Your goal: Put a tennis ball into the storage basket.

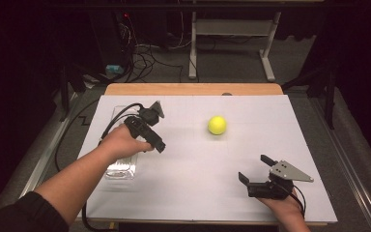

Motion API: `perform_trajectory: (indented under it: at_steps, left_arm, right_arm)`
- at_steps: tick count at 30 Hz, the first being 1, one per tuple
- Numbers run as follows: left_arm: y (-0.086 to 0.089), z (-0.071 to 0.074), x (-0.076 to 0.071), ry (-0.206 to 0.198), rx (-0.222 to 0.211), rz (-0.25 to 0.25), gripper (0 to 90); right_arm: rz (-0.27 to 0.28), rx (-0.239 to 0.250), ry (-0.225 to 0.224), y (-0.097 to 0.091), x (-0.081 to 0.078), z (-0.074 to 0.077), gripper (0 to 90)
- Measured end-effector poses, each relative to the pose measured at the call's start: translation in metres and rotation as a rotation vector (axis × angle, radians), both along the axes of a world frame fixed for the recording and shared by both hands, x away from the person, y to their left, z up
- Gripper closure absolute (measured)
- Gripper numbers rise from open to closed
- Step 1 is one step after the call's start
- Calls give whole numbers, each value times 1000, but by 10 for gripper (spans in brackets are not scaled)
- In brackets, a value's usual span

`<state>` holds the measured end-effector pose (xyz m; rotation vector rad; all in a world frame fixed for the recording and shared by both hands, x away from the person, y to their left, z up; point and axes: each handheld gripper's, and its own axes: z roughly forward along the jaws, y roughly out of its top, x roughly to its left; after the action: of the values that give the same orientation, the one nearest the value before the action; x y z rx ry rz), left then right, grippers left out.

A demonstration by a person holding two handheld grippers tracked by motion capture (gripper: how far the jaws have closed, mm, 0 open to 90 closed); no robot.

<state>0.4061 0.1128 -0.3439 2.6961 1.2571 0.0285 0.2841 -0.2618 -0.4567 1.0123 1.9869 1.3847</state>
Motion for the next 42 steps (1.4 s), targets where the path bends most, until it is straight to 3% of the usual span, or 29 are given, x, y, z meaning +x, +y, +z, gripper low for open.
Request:
perform_trajectory:
  at_steps: [9,14,24,31,42]
  left_arm:
    - [-39,-8,-25,29,-20,-100,5]
    - [-50,-15,-33,42,-30,-137,5]
    - [-46,-21,-35,46,-48,-147,5]
    - [-44,-29,-36,45,-37,-135,5]
    - [-42,-27,-36,49,-49,-137,5]
  right_arm:
    - [-4,-6,5,8,3,-1,0]
    - [-31,-15,22,13,14,-1,0]
    - [-96,-48,63,36,70,-1,0]
    - [-100,-52,93,59,106,2,0]
    - [-122,-73,143,81,157,6,11]
